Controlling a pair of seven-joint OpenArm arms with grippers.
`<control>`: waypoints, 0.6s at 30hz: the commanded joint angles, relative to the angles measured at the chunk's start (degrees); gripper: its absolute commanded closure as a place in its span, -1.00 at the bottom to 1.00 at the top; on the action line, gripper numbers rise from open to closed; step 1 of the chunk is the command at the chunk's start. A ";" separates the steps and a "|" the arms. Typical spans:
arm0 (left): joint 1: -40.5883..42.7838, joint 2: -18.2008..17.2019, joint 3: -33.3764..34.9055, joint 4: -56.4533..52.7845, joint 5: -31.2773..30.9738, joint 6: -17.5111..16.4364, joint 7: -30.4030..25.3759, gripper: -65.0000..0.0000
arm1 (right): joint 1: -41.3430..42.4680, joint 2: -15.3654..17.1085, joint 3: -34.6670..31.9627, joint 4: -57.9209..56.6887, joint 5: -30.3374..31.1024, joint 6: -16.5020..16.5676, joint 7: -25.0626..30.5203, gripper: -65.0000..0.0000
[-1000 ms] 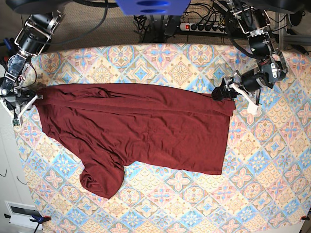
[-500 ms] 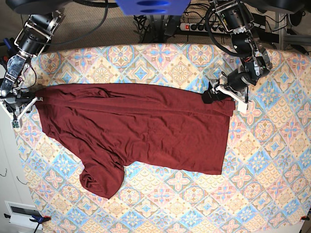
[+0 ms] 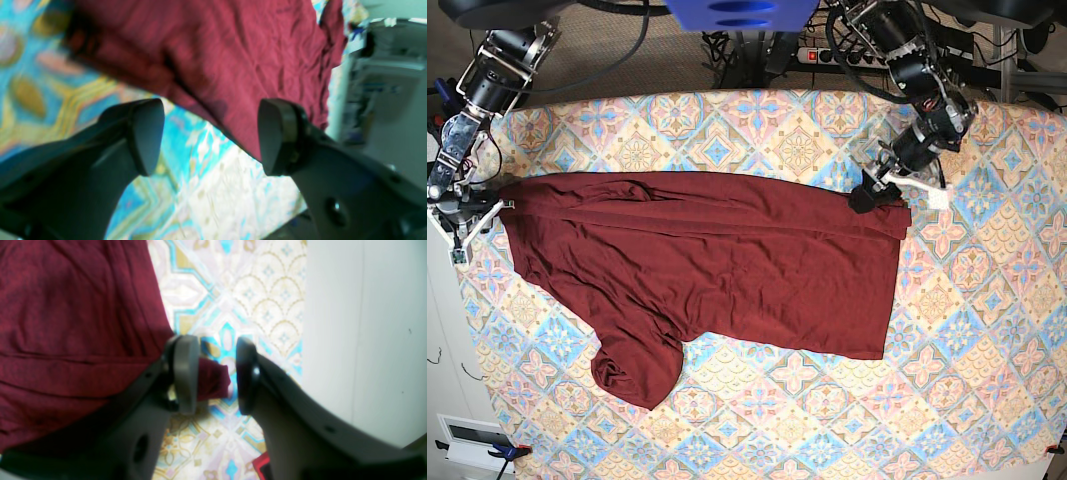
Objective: Layout the t-shirt on the table in an organized manner, then fold the t-shirt properly
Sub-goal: 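Shift the left gripper along the shirt edge toward the shirt middle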
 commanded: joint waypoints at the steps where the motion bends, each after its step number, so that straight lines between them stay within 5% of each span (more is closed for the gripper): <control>1: 0.34 -0.20 -1.04 0.86 -0.52 0.18 0.06 -0.32 | 0.96 1.59 0.35 0.90 0.37 -0.22 0.82 0.41; 6: 0.16 -0.02 -6.58 0.77 -1.57 0.18 0.06 -0.32 | 0.96 1.59 0.35 0.90 0.37 -0.22 0.82 0.41; 18: -6.43 -0.37 -6.75 -9.43 -1.13 0.27 -2.84 -0.32 | 0.96 1.59 0.35 0.90 0.37 -0.22 0.82 0.41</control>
